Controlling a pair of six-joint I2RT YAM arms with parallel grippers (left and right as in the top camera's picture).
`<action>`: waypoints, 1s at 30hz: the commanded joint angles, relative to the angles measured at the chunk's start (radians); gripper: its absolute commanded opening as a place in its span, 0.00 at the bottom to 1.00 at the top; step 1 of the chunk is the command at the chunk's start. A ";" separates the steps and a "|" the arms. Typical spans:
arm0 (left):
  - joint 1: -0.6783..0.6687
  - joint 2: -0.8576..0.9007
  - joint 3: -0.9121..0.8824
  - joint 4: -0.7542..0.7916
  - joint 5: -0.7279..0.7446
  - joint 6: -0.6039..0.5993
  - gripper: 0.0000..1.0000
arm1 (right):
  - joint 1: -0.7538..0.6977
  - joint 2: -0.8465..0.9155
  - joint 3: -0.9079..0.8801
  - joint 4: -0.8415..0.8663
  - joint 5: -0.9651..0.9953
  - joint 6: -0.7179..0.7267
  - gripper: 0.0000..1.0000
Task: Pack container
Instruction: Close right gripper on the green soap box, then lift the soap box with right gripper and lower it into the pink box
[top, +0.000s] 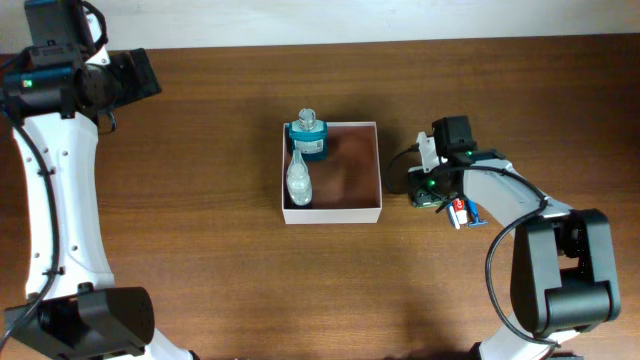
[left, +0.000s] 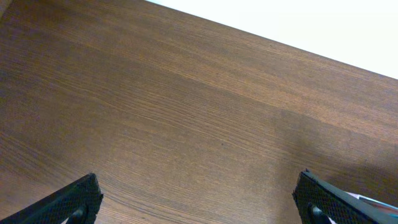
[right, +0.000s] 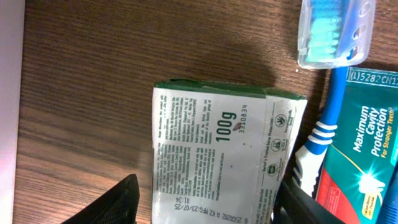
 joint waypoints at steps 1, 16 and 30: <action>0.002 0.002 0.002 0.002 0.007 -0.005 1.00 | -0.007 0.013 -0.016 0.010 -0.017 0.008 0.60; 0.002 0.002 0.002 0.002 0.007 -0.005 1.00 | -0.008 0.013 -0.042 0.050 -0.017 0.008 0.50; 0.002 0.002 0.002 0.002 0.008 -0.005 1.00 | -0.003 -0.084 0.201 -0.241 -0.029 0.098 0.30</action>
